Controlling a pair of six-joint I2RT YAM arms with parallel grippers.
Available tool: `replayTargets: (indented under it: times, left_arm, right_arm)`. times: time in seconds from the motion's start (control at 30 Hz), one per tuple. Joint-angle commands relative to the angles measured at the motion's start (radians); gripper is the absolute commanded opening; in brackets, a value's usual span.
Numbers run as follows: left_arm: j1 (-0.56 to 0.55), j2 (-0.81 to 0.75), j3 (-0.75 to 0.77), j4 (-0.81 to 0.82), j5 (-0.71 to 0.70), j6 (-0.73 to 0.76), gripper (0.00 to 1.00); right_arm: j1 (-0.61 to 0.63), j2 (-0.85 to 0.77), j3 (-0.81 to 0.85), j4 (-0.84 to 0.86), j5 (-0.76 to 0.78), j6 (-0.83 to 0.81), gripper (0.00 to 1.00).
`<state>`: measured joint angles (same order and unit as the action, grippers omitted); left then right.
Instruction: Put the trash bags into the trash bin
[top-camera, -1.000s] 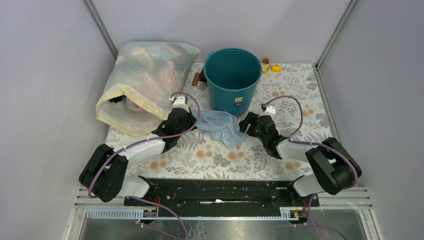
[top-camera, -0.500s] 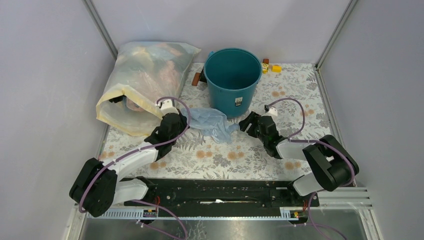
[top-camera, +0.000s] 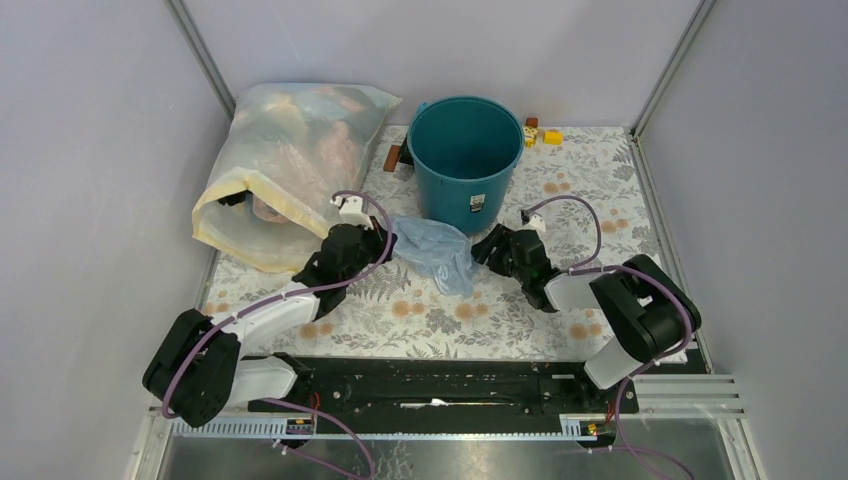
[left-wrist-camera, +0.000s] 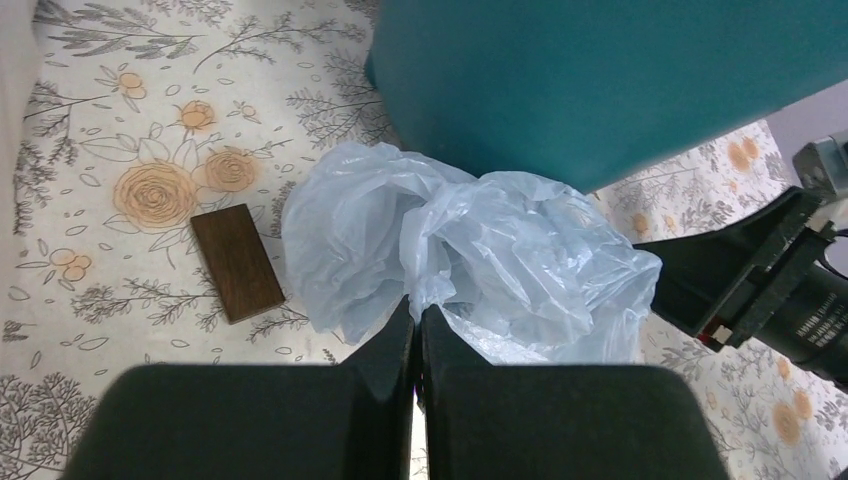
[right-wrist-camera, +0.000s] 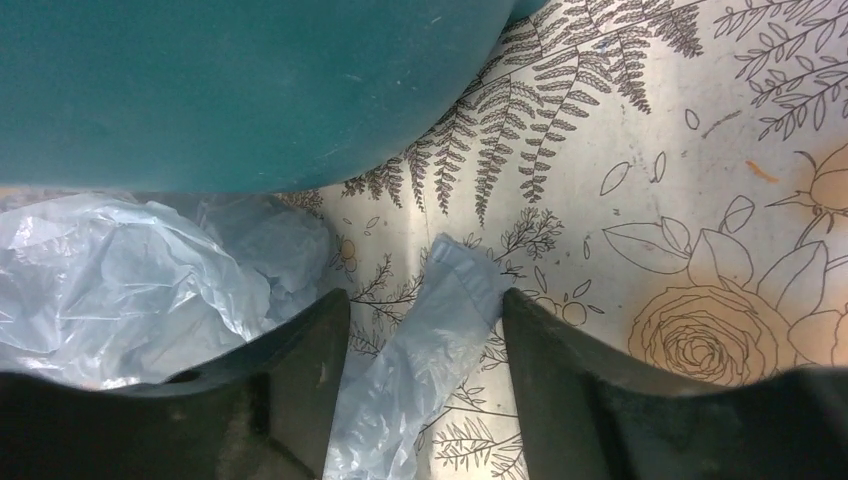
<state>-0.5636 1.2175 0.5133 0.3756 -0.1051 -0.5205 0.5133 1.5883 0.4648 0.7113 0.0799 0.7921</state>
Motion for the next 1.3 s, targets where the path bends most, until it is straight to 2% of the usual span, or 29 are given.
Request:
replayTargets:
  times: [0.0,0.03,0.17,0.2,0.27,0.4,0.5,0.7,0.77,0.9,1.07,1.17,1.2,1.27]
  left_arm:
    - [0.001,0.004,-0.002,0.082,0.070,0.026,0.00]
    - [0.001,0.003,-0.004,0.090,0.079,0.027,0.00]
    - [0.000,-0.001,-0.010,0.108,0.100,0.037,0.00]
    - [-0.001,-0.005,-0.010,0.106,0.100,0.037,0.00]
    - [0.000,-0.008,-0.008,0.092,0.074,0.027,0.00]
    - [0.029,0.011,0.014,-0.015,-0.103,-0.056,0.00]
    - [0.081,0.028,0.013,-0.024,-0.063,-0.094,0.00]
    - [0.102,0.034,0.021,-0.047,-0.057,-0.101,0.00]
    - [0.102,0.011,0.003,-0.006,0.000,-0.072,0.01]
    - [0.100,-0.052,-0.051,0.104,0.121,-0.040,0.11]
    - [0.096,-0.085,-0.078,0.162,0.189,-0.028,0.12]
    - [0.093,-0.094,-0.078,0.159,0.200,-0.024,0.19]
    - [0.093,-0.098,-0.079,0.157,0.194,-0.025,0.24]
    - [0.093,-0.106,-0.085,0.158,0.186,-0.025,0.43]
  right_arm:
    - [-0.003,0.015,0.041,0.005,0.020,0.026,0.57]
    - [-0.002,0.014,0.045,-0.006,0.031,0.024,0.49]
    - [-0.003,-0.022,0.043,-0.019,0.044,-0.015,0.03]
    - [-0.003,-0.040,0.041,-0.028,0.058,-0.024,0.00]
    - [-0.003,-0.081,0.025,-0.044,0.104,-0.039,0.00]
    - [-0.004,-0.179,-0.019,-0.067,0.230,-0.059,0.00]
    - [-0.003,-0.244,-0.049,-0.069,0.284,-0.077,0.00]
    - [-0.002,-0.346,-0.094,-0.065,0.353,-0.120,0.00]
    - [-0.004,-0.369,-0.103,-0.059,0.359,-0.130,0.00]
    - [-0.003,-0.379,-0.115,-0.031,0.320,-0.151,0.00]
    - [-0.004,-0.407,-0.135,0.003,0.281,-0.177,0.00]
    - [-0.004,-0.447,-0.164,0.050,0.229,-0.200,0.00]
    - [-0.003,-0.458,-0.169,0.054,0.213,-0.206,0.00]
    - [-0.003,-0.481,-0.172,0.052,0.200,-0.216,0.00]
